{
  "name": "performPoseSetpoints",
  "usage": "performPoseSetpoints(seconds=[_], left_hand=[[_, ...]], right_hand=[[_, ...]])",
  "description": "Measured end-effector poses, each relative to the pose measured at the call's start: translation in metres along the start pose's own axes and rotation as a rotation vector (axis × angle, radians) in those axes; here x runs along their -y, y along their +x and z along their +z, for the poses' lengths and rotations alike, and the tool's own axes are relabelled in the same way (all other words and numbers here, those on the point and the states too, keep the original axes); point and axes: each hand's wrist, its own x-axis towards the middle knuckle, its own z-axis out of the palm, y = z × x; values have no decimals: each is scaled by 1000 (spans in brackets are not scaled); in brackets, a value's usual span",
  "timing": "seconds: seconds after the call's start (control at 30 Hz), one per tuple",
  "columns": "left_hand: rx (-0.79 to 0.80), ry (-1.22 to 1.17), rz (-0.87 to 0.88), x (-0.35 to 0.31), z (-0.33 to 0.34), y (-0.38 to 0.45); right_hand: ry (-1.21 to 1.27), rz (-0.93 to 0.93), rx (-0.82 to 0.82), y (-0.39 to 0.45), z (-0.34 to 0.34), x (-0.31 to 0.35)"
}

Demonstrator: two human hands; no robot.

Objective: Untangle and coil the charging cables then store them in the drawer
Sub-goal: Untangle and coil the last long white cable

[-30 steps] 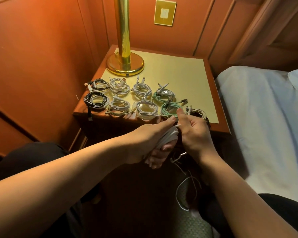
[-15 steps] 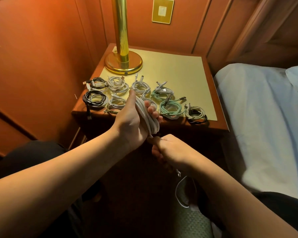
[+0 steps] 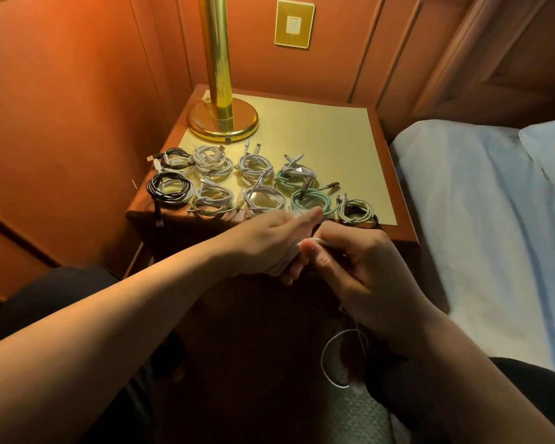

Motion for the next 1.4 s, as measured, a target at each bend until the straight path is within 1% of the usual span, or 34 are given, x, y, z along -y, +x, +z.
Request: performPoseSetpoints(seconds=[0.07,0.17,0.3,0.37,0.47,0.57,0.63,0.67,0.73,0.77,0.83,0.97,1.07,1.17,1.23,1.3,1.33,1.4], left_hand=[[101,-38,-37,-2,5,-5],[250,-260,-43,-7,8,-9],[345,-530,-48,-7,14,-9],[381,-642,-39,-6,14,-9],[412,-787,-48,-4,15,-9],[355,-966,-52,-3,19,-9],[284,-1068,-34,-1,20,-8],[232,-1102,-26,-1,19,-8],[113,-1150,-17,-2,18,-10],[66,-1176,-11,-3,18,-11],[-24,-1203,17,-8,18,-14],[-219,-1135,108,-13,16,-9],[-358,-1075,122,-7,9,-1],[-525,-869,109,2,2,4],[-595,-674,131,5,-2,5],[-626,-491,153,4,-4,4],[-622,-400,164,3,-5,3],[-562,-218,184,2,-3,3]], right_hand=[[-46,-25,-68,-2,0,-6],[-36,4,-215,-1,-2,-14],[19,12,-305,0,8,-21],[119,78,-299,4,15,-22],[372,227,-281,10,22,-24],[629,352,-261,18,30,-25],[727,480,-230,22,37,-22],[710,552,-204,23,41,-20],[615,650,-89,24,47,-20],[590,676,-31,23,49,-20],[564,705,30,22,48,-18],[546,774,138,21,44,-12],[433,728,220,16,42,-5],[297,685,259,8,36,11],[185,582,233,2,32,21],[133,442,150,-2,27,28],[133,377,97,-4,24,29],[157,277,2,-6,20,28]])
